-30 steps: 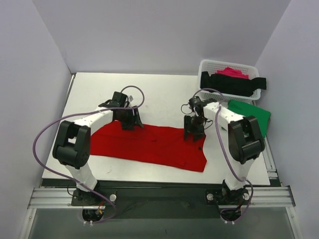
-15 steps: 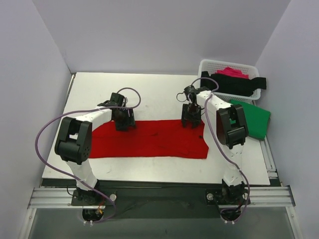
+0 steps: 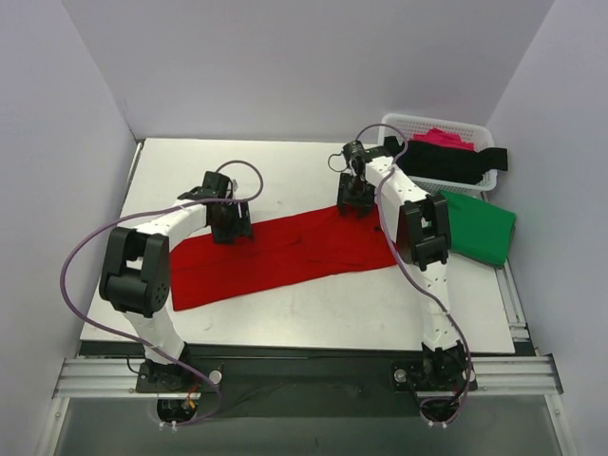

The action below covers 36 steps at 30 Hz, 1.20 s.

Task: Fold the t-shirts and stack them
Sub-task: Rotate the tshirt 80 degrees

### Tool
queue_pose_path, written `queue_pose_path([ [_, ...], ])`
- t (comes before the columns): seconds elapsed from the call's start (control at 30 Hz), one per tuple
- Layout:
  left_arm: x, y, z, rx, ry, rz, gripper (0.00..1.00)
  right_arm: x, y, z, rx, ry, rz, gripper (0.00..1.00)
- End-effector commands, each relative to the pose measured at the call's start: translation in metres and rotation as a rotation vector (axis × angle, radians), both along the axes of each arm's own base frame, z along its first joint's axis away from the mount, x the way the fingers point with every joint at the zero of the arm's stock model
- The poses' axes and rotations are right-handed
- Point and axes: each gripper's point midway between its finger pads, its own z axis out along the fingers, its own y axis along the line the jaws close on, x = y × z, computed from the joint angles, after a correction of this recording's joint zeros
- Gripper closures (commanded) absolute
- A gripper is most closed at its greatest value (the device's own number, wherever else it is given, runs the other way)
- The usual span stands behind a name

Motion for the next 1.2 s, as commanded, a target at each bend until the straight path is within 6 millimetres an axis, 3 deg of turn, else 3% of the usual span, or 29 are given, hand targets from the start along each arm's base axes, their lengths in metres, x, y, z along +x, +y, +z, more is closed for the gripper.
queue_pose_path([
  [0.0,0.024,-0.002,0.045,-0.061,-0.149,-0.015,0.28,0.003,0.001,0.017,0.023,-0.003,0.025,0.50],
  [0.23,0.015,-0.008,0.031,-0.102,-0.136,-0.057,0.27,0.008,0.010,0.080,0.094,-0.127,0.070,0.49],
  [0.37,0.013,-0.011,0.032,-0.132,-0.171,-0.053,0.27,-0.010,0.010,0.096,0.131,-0.129,0.079,0.49],
  [0.4,0.011,-0.011,0.029,-0.133,-0.169,-0.049,0.27,-0.022,0.012,0.088,0.151,-0.088,0.084,0.49],
  [0.47,0.013,-0.010,0.027,-0.138,-0.178,-0.034,0.27,-0.036,0.016,0.092,0.176,-0.077,0.095,0.49],
  [0.5,0.012,-0.011,0.026,-0.141,-0.176,-0.033,0.27,-0.051,0.015,0.080,0.180,-0.026,0.094,0.49],
  [0.6,0.009,-0.011,0.022,-0.147,-0.169,-0.028,0.27,-0.072,0.023,0.074,0.200,0.011,0.111,0.50],
  [0.73,0.000,-0.010,0.010,-0.147,-0.142,-0.024,0.27,-0.109,0.030,0.049,0.216,0.111,0.110,0.50],
  [0.87,-0.013,-0.005,-0.003,-0.139,-0.105,0.010,0.27,-0.127,0.030,0.029,0.219,0.165,0.071,0.51],
  [1.17,-0.032,-0.007,-0.006,-0.155,-0.044,0.006,0.27,-0.135,0.013,-0.011,0.121,0.235,-0.006,0.51],
])
